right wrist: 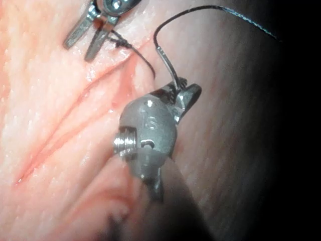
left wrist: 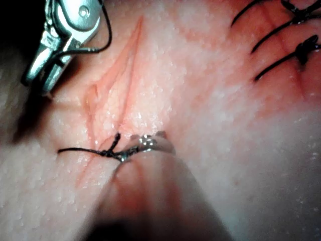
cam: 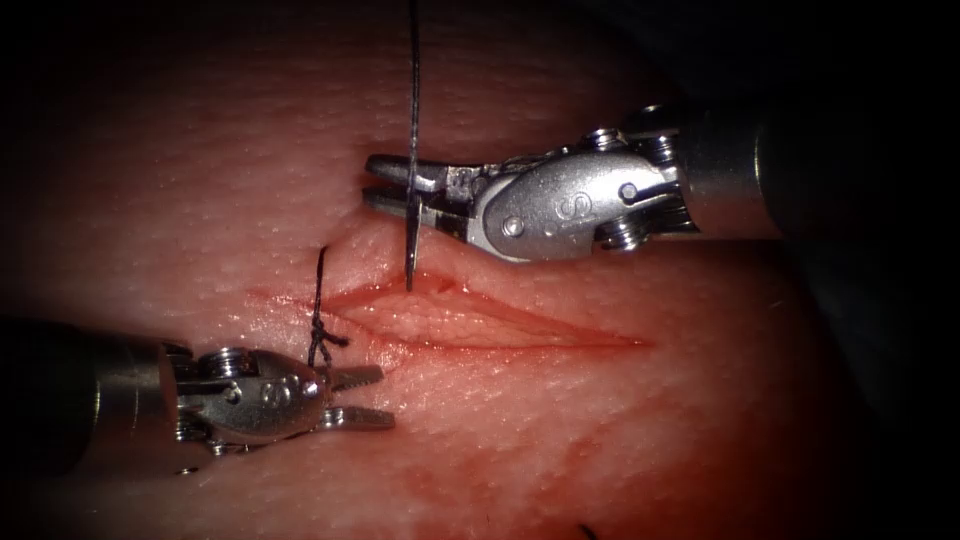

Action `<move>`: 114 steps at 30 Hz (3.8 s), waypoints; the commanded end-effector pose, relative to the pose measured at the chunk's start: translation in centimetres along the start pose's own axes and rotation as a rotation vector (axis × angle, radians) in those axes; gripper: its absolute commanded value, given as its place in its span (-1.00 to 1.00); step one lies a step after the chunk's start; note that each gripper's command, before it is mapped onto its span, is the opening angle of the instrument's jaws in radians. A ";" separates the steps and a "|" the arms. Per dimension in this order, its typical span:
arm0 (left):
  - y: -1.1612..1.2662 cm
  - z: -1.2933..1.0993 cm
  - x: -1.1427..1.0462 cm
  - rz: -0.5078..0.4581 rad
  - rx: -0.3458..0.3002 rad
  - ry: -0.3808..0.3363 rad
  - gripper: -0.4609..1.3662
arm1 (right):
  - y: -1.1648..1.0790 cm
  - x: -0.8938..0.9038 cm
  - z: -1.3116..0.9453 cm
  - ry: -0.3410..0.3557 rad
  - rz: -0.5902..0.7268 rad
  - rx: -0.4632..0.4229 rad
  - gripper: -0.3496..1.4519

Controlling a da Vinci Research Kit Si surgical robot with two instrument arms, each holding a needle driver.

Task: Wound Closure
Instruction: Insert the needle through the skin above the wound with the right driver

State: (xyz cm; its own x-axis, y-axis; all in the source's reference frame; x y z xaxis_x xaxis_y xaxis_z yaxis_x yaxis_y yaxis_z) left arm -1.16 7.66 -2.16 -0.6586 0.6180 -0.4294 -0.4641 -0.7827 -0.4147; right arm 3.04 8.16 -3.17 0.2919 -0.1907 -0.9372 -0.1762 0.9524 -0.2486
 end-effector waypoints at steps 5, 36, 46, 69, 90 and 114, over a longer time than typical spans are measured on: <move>0.02 -0.03 0.00 0.000 0.002 0.000 -0.26 | 0.09 -0.06 0.04 0.008 0.090 -0.033 -1.00; 0.07 -0.10 -0.02 -0.003 0.001 0.000 -0.27 | 0.03 -0.40 0.25 -0.147 0.747 0.027 -1.00; 0.07 -0.12 -0.02 0.003 -0.002 0.001 -0.25 | 0.05 -0.27 0.29 -0.208 0.906 0.037 -1.00; 0.07 -0.15 -0.03 0.009 -0.004 0.000 -0.25 | -0.40 -0.31 0.28 -0.417 1.344 0.230 -1.00; 0.04 -0.20 -0.03 0.026 0.004 -0.003 -0.25 | -0.84 -0.05 0.14 -0.262 1.594 0.300 -1.00; 0.07 -0.21 -0.02 0.023 0.005 -0.004 -0.26 | -0.11 -0.62 0.27 -0.100 1.034 0.194 0.71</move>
State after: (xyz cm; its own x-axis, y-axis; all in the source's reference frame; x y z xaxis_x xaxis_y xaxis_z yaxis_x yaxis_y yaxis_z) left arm -1.05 7.61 -2.35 -0.6715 0.5990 -0.4362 -0.4509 -0.7974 -0.4010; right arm 3.14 8.24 -2.49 0.1648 0.7449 -0.6465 -0.2375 0.6662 0.7070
